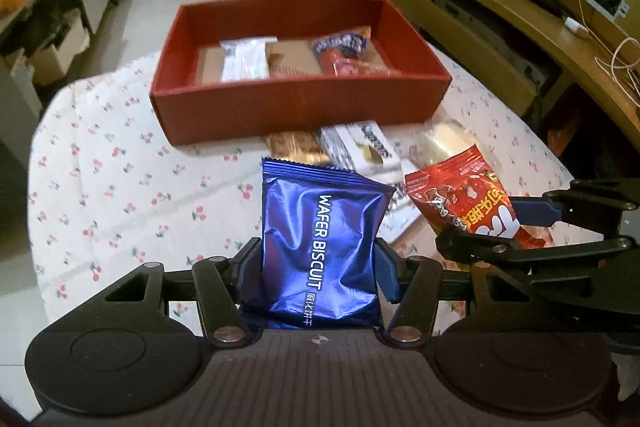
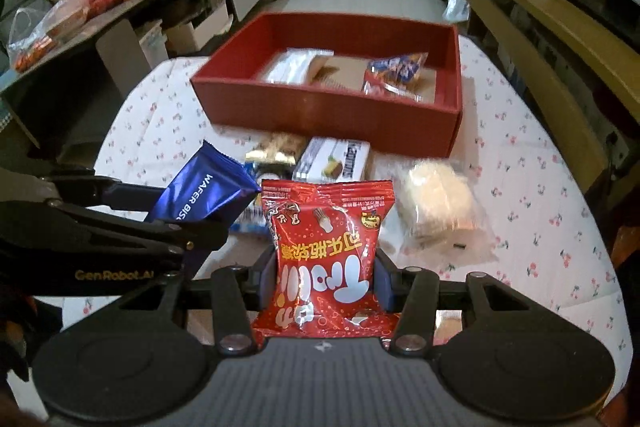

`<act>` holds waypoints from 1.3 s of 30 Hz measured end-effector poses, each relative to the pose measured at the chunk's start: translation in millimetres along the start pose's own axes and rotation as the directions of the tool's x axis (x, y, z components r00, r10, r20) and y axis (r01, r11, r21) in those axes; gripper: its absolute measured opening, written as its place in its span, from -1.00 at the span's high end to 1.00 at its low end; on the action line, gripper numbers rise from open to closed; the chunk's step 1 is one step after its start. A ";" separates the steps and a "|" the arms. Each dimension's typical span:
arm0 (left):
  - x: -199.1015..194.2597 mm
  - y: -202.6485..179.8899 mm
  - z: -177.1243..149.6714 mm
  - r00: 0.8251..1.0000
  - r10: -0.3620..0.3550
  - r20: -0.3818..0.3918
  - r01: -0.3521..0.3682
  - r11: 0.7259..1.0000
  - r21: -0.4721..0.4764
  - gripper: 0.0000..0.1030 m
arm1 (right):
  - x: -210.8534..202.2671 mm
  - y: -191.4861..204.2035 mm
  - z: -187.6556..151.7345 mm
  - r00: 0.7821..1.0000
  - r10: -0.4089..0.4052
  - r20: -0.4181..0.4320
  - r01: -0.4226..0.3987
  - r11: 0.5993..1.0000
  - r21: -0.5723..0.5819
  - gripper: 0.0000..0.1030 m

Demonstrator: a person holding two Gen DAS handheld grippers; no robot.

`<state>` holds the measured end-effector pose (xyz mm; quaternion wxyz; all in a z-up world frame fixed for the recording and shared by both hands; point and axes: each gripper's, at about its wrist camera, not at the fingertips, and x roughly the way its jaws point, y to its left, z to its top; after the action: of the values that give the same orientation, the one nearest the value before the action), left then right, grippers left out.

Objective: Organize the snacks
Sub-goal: 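Carry the wafer pack and Trolli bag over the red box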

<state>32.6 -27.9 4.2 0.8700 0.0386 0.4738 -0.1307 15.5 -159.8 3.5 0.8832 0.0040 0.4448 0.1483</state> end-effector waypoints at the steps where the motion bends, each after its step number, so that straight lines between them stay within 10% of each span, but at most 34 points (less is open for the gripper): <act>1: -3.5 -1.3 2.9 1.000 0.008 0.004 -0.008 1.000 -0.005 -0.25 | -2.4 -0.6 2.0 1.000 0.003 0.010 -0.003 1.000 0.003 -0.09; 11: -23.1 -14.3 49.5 0.994 0.052 0.094 -0.056 0.998 0.038 -0.25 | -25.5 -19.7 35.0 0.991 -0.002 0.135 -0.010 0.996 0.085 -0.08; 39: 54.6 36.7 145.0 0.985 0.107 0.133 -0.097 0.992 -0.078 -0.23 | 70.4 -43.2 149.7 0.989 -0.072 0.131 0.052 0.988 0.146 -0.07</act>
<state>188.7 -30.8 36.0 0.9069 0.0224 0.4147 -0.0713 183.9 -163.7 32.7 0.9131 0.0629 0.3930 0.0881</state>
